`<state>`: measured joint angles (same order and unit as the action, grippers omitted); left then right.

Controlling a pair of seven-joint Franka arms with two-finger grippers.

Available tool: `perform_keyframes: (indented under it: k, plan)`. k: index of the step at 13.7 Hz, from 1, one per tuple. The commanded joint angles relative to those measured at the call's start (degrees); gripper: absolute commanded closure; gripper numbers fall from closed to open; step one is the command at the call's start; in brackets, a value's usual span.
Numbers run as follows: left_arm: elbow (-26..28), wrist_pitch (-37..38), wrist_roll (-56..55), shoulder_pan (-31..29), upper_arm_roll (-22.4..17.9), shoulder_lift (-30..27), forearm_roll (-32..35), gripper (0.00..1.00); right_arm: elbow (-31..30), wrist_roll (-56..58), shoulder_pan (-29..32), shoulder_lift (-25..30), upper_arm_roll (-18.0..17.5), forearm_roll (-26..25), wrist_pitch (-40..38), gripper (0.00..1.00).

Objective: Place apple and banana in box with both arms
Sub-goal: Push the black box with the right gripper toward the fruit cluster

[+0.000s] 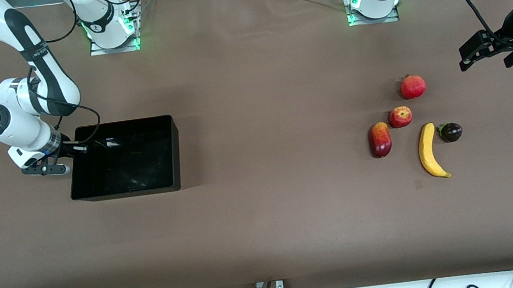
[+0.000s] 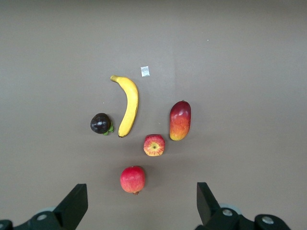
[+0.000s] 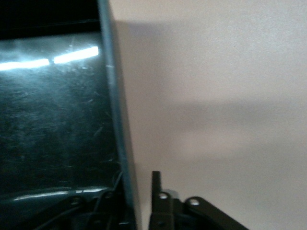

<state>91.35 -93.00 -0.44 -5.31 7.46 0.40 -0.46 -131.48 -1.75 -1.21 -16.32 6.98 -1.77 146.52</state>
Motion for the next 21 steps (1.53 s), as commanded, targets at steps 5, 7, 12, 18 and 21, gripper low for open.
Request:
perform_keyframes:
  k: [5, 7, 12, 18, 21]
  plan:
    - [0.06, 0.71, -0.08, -0.23, 0.1, -0.84, -0.59, 0.0, 7.96, 0.17, -0.28, 1.38, -6.7, 2.82, -8.49, 1.0]
    - [0.06, 0.71, -0.08, -0.23, 0.1, -0.84, -0.59, 0.0, 17.88, -0.62, -3.51, -0.11, -11.09, 9.82, -17.62, 1.0]
    - [0.06, 0.71, -0.08, -0.23, 0.01, -0.84, -0.59, 0.0, 36.98, -22.38, -18.62, -10.29, -11.64, 14.78, -27.6, 1.0]
    - [0.06, 0.62, -0.08, -0.23, 0.01, -0.75, -0.59, 0.0, 52.81, -38.94, -34.27, -26.47, -11.55, 16.8, -17.69, 1.0]
    - [0.23, 0.54, -0.08, -0.23, -0.07, -0.66, -0.59, 0.0, 53.35, -38.95, -37.63, -28.06, -11.37, 16.1, -15.38, 1.0]
